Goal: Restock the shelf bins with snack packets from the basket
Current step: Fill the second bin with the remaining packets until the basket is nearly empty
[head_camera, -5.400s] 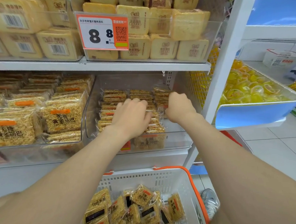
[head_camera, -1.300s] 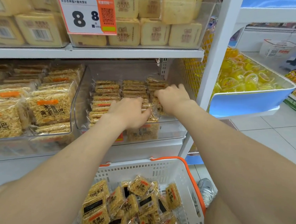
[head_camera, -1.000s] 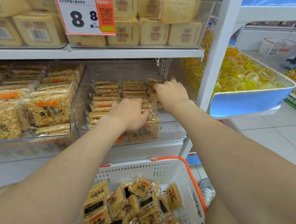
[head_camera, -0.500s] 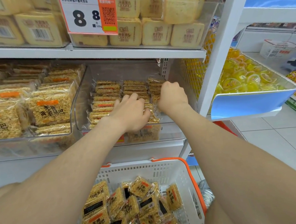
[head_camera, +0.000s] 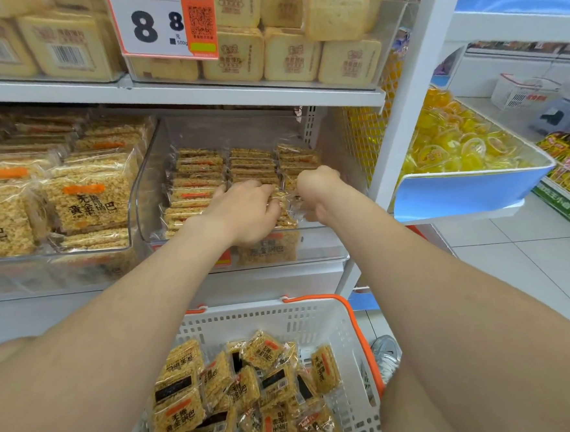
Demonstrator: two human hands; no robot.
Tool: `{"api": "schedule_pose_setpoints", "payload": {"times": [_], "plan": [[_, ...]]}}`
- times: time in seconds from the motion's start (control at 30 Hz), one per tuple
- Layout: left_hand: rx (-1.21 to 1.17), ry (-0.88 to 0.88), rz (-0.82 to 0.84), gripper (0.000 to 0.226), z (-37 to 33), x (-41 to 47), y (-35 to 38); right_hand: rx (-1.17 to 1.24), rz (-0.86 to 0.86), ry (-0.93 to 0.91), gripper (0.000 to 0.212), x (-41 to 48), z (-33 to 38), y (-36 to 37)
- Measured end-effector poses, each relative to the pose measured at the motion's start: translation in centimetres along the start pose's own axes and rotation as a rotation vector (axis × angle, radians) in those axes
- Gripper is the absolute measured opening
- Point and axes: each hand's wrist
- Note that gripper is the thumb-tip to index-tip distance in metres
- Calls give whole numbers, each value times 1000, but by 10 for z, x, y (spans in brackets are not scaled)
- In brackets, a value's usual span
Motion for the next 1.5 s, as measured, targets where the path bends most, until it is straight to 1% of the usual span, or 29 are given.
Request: {"api": "schedule_pose_setpoints", "payload": {"times": [0.03,0.07,0.17,0.23,0.33,0.37,0.43,0.53,0.6,0.67,0.73,0.8,0.83,0.87,0.9,0.97,1.03,1.07,1.1,1.2,1.27,1.33,1.4,1.43,1.5], "plan": [[-1,3,-1,60,0,-1,0,46,31,-5,56,0,0,-4],[-6,6,-9,59,-1,-3,0,39,61,-15,54,-3,-1,-7],[-16,15,-70,49,-4,-9,0,-15,153,56,33,-6,-5,-8],[-4,10,-109,48,-8,-12,0,-97,155,37,22,-9,-5,-9],[15,-1,-126,48,-11,-16,-2,-264,166,-34,20,-8,-8,-15],[16,6,-136,46,-12,-17,-2,-382,152,-86,16,-9,-9,-16],[16,23,-164,43,-12,-21,-2,-678,55,-256,5,-16,-11,-15],[40,56,-155,35,-15,-32,-4,-973,-74,-492,28,-19,-20,-12],[36,82,-145,34,-16,-41,-6,-1091,-140,-608,32,-24,-28,-12],[31,101,-156,33,-14,-52,-10,-1128,-236,-678,21,-32,-30,-16],[35,123,-167,32,-12,-64,-14,-1049,-312,-741,6,-44,-30,-17],[56,139,-176,32,-11,-78,-19,-977,-261,-840,20,-62,-35,-13],[63,159,-195,29,-10,-85,-22,-987,-223,-893,22,-71,-41,-8],[61,189,-212,25,-10,-91,-24,-1012,-219,-947,19,-80,-49,-2],[44,220,-220,20,-9,-99,-26,-1058,-262,-1003,14,-88,-56,3],[-11,236,-170,12,-5,-112,-26,-1106,-417,-1125,6,-94,-70,12],[-9,172,-31,14,0,-123,-28,-1108,-469,-1225,5,-99,-78,18],[13,115,68,16,5,-127,-28,-1109,-417,-1248,8,-101,-83,22],[45,50,182,18,12,-130,-28,-1147,-323,-1242,11,-104,-88,28],[230,-104,524,30,36,-137,-20,-1375,0,-1138,17,-112,-109,51],[340,-150,659,36,51,-140,-10,-1437,159,-1038,21,-111,-121,69],[357,-162,706,35,61,-141,1,-1505,245,-1005,26,-105,-127,91],[314,-155,706,34,67,-141,11,-1535,323,-995,32,-102,-127,114],[311,-149,703,34,68,-140,14,-1544,362,-978,31,-101,-126,125],[357,-154,709,37,74,-140,21,-1594,410,-986,19,-98,-126,148]]}}
Point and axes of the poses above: each hand's wrist, its own x-axis towards the middle knuckle, its own y-axis out of the palm, z = x × y, and after that the axes turned 14 degrees about -x, right-handed
